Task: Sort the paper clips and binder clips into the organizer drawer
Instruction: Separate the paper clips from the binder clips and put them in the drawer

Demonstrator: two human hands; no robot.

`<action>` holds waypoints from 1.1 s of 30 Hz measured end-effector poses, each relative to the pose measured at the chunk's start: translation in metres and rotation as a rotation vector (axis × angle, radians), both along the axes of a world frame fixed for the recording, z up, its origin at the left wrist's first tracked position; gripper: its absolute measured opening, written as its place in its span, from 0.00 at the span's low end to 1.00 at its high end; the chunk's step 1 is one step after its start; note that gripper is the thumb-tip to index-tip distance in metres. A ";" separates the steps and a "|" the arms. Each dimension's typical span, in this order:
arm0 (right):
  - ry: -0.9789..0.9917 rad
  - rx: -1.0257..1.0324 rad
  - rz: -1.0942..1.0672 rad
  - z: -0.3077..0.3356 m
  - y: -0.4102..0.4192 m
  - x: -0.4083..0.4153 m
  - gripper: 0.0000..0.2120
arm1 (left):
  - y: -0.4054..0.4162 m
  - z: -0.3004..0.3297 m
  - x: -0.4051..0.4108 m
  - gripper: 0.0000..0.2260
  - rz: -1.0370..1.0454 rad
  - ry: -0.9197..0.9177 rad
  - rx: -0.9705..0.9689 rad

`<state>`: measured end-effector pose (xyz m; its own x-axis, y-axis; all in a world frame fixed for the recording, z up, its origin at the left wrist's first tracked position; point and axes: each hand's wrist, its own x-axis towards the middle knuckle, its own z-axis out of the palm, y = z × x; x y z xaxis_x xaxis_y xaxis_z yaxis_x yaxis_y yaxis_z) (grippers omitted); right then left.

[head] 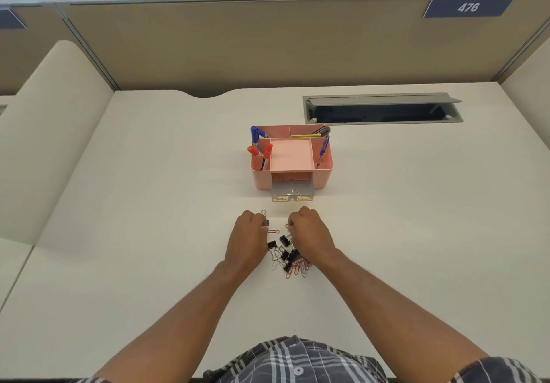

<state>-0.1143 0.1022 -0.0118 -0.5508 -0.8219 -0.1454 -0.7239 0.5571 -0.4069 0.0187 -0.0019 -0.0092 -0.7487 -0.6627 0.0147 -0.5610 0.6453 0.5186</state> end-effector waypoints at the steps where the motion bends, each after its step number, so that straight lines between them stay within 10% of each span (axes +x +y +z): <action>1: -0.002 0.003 -0.001 0.000 0.001 0.000 0.06 | 0.001 -0.001 0.001 0.03 -0.051 -0.021 -0.030; 15: -0.065 -0.256 -0.034 0.032 0.016 -0.019 0.06 | -0.002 0.007 -0.016 0.07 -0.283 -0.271 -0.150; 23: -0.003 -0.389 -0.090 0.072 -0.006 -0.049 0.09 | -0.011 0.052 -0.040 0.03 -0.131 0.173 -0.034; 33: -0.011 -0.329 -0.072 0.077 -0.014 -0.055 0.08 | -0.018 0.069 -0.070 0.03 -0.112 0.267 -0.100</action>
<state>-0.1697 0.0882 0.0652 -0.6088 -0.7849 0.1151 -0.6822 0.4440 -0.5809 -0.0511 -0.0201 0.0596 -0.7777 -0.5619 0.2818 -0.3359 0.7504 0.5692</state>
